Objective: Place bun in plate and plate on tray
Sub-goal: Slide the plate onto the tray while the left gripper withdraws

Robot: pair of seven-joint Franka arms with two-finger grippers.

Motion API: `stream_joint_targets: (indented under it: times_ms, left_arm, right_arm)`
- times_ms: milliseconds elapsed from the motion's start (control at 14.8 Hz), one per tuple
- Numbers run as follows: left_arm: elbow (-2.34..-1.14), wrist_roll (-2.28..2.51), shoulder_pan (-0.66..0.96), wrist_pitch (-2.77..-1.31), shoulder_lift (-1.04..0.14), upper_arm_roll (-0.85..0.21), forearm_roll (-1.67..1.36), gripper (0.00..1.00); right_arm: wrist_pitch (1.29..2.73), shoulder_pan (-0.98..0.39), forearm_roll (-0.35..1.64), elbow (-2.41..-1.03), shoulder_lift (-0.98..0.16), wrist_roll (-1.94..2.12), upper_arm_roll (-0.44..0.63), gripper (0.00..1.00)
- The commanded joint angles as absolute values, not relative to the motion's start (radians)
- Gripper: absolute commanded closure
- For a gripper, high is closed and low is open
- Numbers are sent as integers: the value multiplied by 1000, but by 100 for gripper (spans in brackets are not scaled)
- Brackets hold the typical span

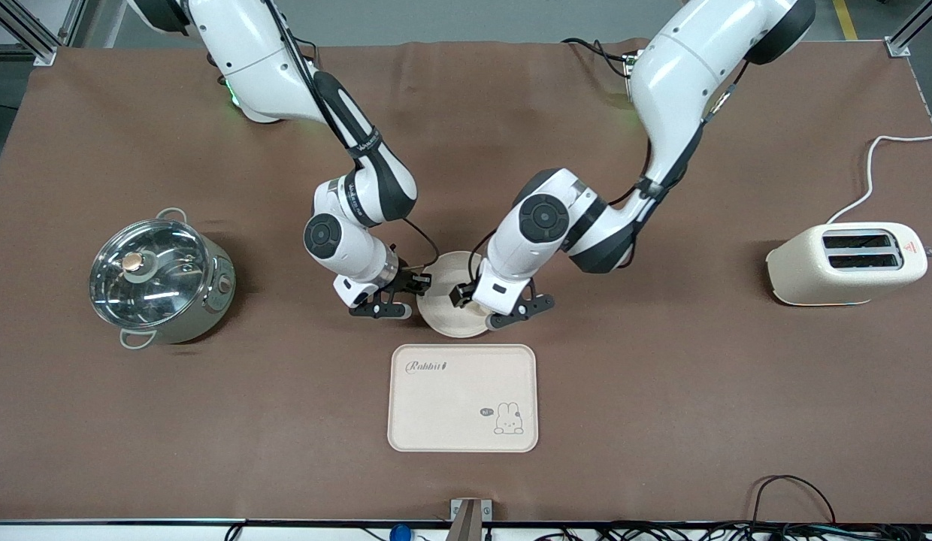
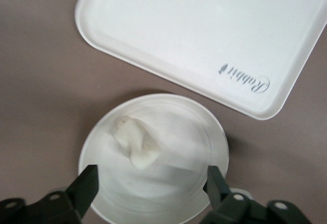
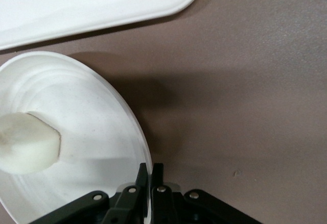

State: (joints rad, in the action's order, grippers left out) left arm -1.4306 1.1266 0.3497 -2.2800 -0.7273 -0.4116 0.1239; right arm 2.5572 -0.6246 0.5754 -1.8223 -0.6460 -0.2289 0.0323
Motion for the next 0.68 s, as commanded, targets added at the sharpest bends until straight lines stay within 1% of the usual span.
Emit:
stream_joint_targets:
  times_ms: [0, 135, 270, 405, 608]
  left_arm:
    - [-1427, 1140, 284, -2125, -576, -393, 149, 0]
    - [-1427, 1138, 201, -2015, -467, -391, 153, 0]
    - [-1427, 1093, 137, -1929, -373, -394, 242, 0]
    - [-1425, 889, 62, -1843, -289, -394, 300, 0]
    - [-1427, 582, -72, -1731, -187, -399, 285, 0]
  right_arm:
    - [2574, -643, 607, -1821, -644, -253, 38, 100]
    - [2559, -643, 682, -1801, -624, -264, 38, 100]
    - [2542, -632, 715, -1754, -618, -265, 41, 100]
    - [2536, -603, 718, -1698, -632, -268, 43, 100]
    - [2530, -586, 715, -1623, -676, -311, 44, 100]
